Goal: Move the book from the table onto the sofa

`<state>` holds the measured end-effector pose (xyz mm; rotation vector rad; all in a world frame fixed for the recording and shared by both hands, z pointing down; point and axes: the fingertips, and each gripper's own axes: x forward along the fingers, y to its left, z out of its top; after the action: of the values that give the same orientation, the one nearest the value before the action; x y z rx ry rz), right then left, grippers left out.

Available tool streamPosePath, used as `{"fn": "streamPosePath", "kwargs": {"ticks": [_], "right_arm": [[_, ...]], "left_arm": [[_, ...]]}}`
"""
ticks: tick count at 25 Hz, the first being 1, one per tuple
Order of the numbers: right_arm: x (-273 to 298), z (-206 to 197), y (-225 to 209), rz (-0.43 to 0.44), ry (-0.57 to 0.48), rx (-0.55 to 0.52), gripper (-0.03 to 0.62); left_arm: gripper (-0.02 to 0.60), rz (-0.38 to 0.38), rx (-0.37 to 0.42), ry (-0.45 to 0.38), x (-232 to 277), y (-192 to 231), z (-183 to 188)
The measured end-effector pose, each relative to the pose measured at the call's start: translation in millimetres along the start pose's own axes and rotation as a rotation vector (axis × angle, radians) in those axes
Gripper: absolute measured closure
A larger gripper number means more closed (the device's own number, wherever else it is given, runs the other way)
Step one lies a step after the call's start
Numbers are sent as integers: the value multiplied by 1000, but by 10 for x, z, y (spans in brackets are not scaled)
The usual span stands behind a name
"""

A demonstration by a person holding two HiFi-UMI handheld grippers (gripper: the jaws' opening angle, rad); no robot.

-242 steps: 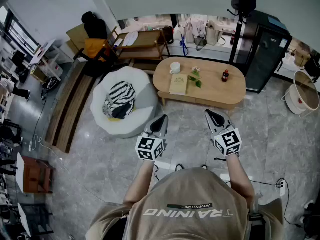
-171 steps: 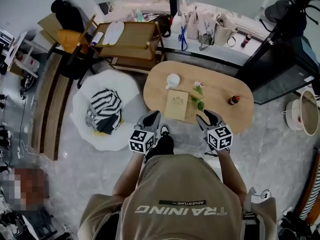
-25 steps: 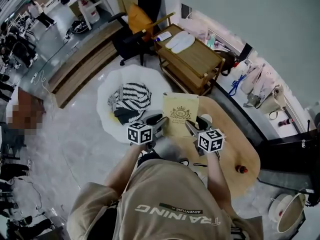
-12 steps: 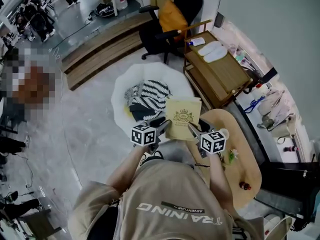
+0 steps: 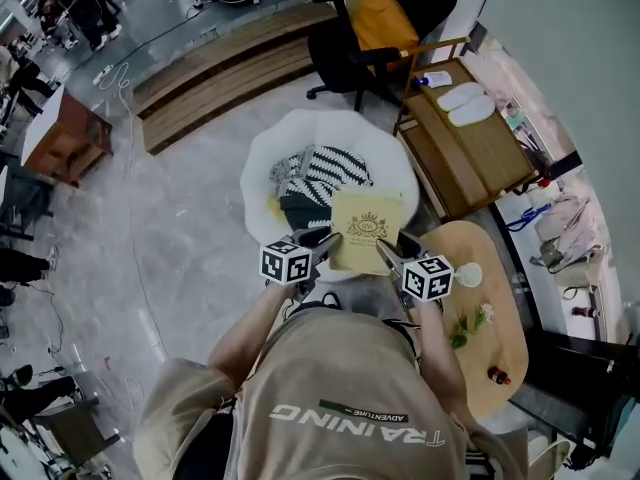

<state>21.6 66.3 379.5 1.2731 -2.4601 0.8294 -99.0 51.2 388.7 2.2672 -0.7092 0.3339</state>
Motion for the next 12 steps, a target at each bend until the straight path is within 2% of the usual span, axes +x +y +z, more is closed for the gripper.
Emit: {"fn": "streamPosePath", "kwargs": {"ticks": [6, 12], "right_arm": [[405, 31, 163, 69, 53, -6, 378], [792, 51, 92, 151, 91, -22, 378]], "left_arm": [[460, 55, -63, -17, -225, 340, 4], [460, 131, -94, -20, -221, 634, 58]]}}
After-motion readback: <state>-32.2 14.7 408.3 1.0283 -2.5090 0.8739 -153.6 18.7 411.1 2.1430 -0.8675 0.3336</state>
